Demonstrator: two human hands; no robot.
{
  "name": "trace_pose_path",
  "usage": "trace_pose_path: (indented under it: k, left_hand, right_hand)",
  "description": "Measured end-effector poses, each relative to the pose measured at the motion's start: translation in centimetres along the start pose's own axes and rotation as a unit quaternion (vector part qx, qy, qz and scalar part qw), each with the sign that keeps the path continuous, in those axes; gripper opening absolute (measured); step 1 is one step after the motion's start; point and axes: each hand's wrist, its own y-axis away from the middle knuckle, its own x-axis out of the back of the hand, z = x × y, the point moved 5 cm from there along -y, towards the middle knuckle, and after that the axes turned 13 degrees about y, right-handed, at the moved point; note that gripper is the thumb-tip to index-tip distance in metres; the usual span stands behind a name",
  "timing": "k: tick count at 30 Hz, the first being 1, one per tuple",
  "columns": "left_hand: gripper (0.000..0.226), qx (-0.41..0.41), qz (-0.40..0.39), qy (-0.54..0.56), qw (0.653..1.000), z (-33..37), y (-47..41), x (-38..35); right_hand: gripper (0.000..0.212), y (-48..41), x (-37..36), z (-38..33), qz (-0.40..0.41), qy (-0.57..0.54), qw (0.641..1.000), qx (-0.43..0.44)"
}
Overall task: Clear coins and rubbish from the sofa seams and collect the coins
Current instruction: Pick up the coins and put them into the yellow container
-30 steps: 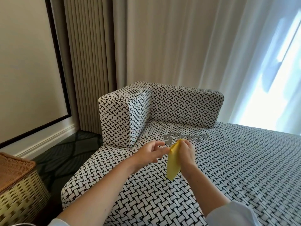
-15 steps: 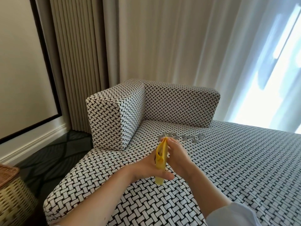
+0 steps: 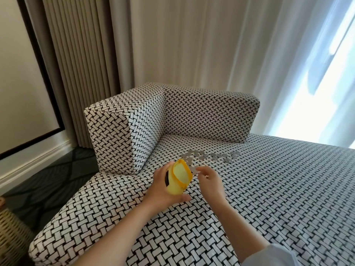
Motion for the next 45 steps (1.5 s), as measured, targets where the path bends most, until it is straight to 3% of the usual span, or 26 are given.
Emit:
trace_pose_path:
  k: [6, 11, 15, 18, 22, 25, 29, 33, 38, 41, 43, 45]
  left_hand:
    - [0.124, -0.022, 0.058, -0.061, 0.996, -0.6, -0.7, -0.7]
    - [0.12, -0.031, 0.071, -0.091, 0.993, -0.8, -1.2, -0.6]
    - [0.119, -0.032, 0.076, -0.095, 0.992, -1.1, -1.5, -0.2]
    - [0.118, -0.032, 0.1, -0.118, 0.987, -1.3, -1.6, 0.7]
    - [0.114, -0.027, 0.139, -0.12, 0.983, -2.0, -1.6, 2.6]
    - [0.115, -0.032, 0.139, -0.129, 0.981, -2.2, -1.6, 2.7]
    - [0.113, -0.031, 0.147, -0.113, 0.982, -2.3, -1.5, 2.7]
    - [0.109, -0.039, 0.151, -0.125, 0.98, -2.3, -1.5, 2.6]
    - [0.11, -0.041, 0.153, -0.137, 0.978, -2.4, -1.4, 2.5]
    - [0.111, -0.039, 0.154, -0.139, 0.977, -2.4, -1.3, 2.5]
    - [0.113, -0.037, 0.158, -0.142, 0.977, -2.5, -1.3, 2.5]
    - [0.114, -0.034, 0.158, -0.147, 0.976, -2.5, -1.3, 2.5]
  right_hand:
    - [0.051, 0.0, -0.5, 3.3, -0.011, 0.254, 0.967, 0.028]
    - [0.033, -0.6, -0.7, 3.4, -0.028, 0.302, 0.952, 0.048]
    - [0.041, -1.5, -0.2, 2.9, -0.087, 0.328, 0.94, 0.039]
    - [0.036, -1.9, 0.2, 3.0, -0.113, 0.339, 0.933, 0.026]
    - [0.018, -2.4, 0.2, 3.1, -0.105, 0.253, 0.961, 0.046]
    - [0.028, -2.9, -1.0, 2.2, -0.089, 0.18, 0.977, 0.071]
    - [0.034, -3.6, -2.8, 1.0, -0.079, 0.2, 0.97, 0.111]
    - [0.026, -4.3, -3.7, 1.0, -0.095, 0.253, 0.954, 0.13]
    - [0.012, -4.6, -3.5, 1.2, -0.084, 0.238, 0.963, 0.098]
    - [0.018, -4.2, -3.4, 1.4, -0.079, 0.227, 0.966, 0.1]
    - [0.017, -3.9, -3.2, 1.1, -0.076, 0.156, 0.981, 0.089]
    - [0.014, -3.7, -2.5, 0.4, -0.046, 0.014, 0.997, 0.059]
